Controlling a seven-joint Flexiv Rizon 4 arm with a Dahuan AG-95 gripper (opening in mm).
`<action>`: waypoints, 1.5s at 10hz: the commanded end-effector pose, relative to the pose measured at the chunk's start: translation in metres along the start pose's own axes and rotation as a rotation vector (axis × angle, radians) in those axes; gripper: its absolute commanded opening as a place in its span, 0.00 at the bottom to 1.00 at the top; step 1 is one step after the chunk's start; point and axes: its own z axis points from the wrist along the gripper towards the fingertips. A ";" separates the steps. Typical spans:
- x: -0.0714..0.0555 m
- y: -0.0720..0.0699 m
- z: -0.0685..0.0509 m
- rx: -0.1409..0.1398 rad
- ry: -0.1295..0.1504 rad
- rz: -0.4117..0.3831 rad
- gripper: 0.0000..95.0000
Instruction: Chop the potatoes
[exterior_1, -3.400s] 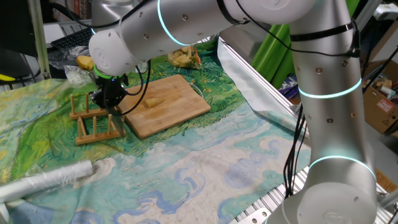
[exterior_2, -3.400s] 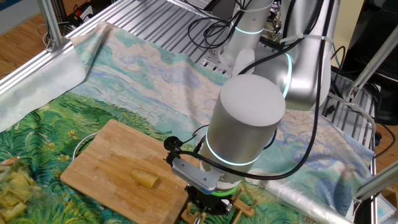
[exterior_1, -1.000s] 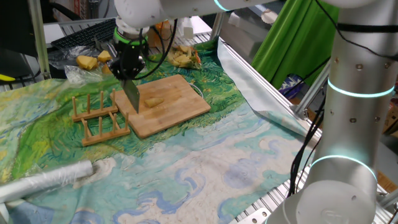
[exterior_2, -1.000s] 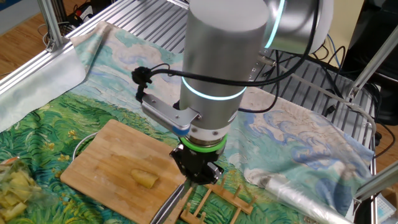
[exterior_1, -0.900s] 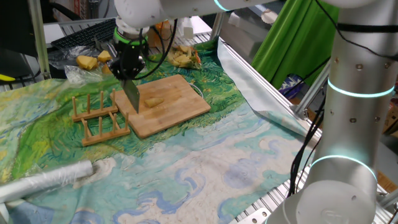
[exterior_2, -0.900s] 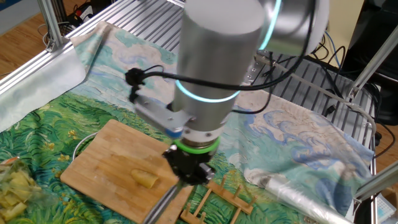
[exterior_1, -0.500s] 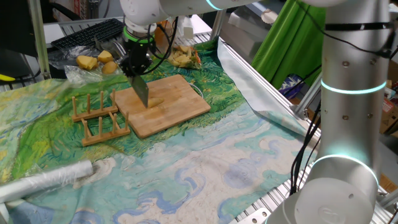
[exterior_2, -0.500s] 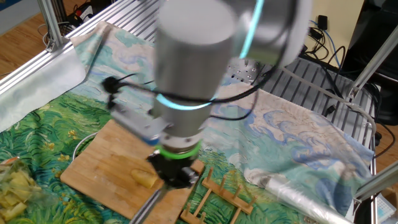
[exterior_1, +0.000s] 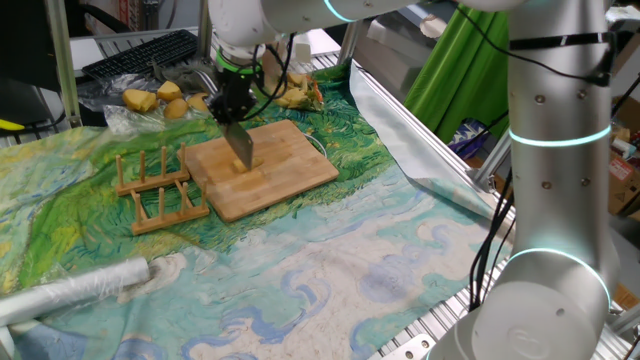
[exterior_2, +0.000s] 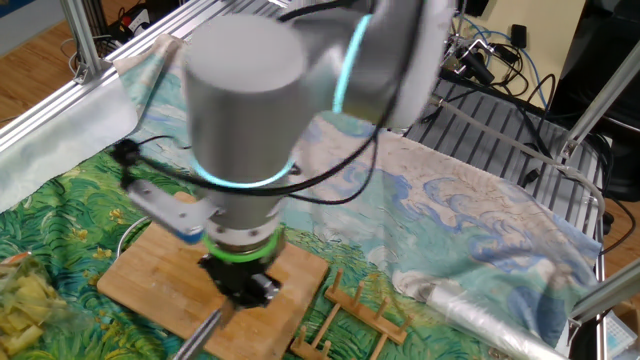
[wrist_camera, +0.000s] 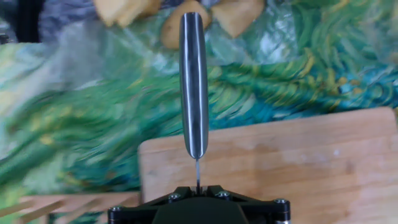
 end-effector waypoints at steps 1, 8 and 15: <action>0.001 -0.010 0.009 0.001 -0.004 0.004 0.00; 0.021 -0.005 0.019 0.003 -0.006 -0.001 0.00; 0.035 -0.017 0.018 0.001 -0.005 -0.025 0.00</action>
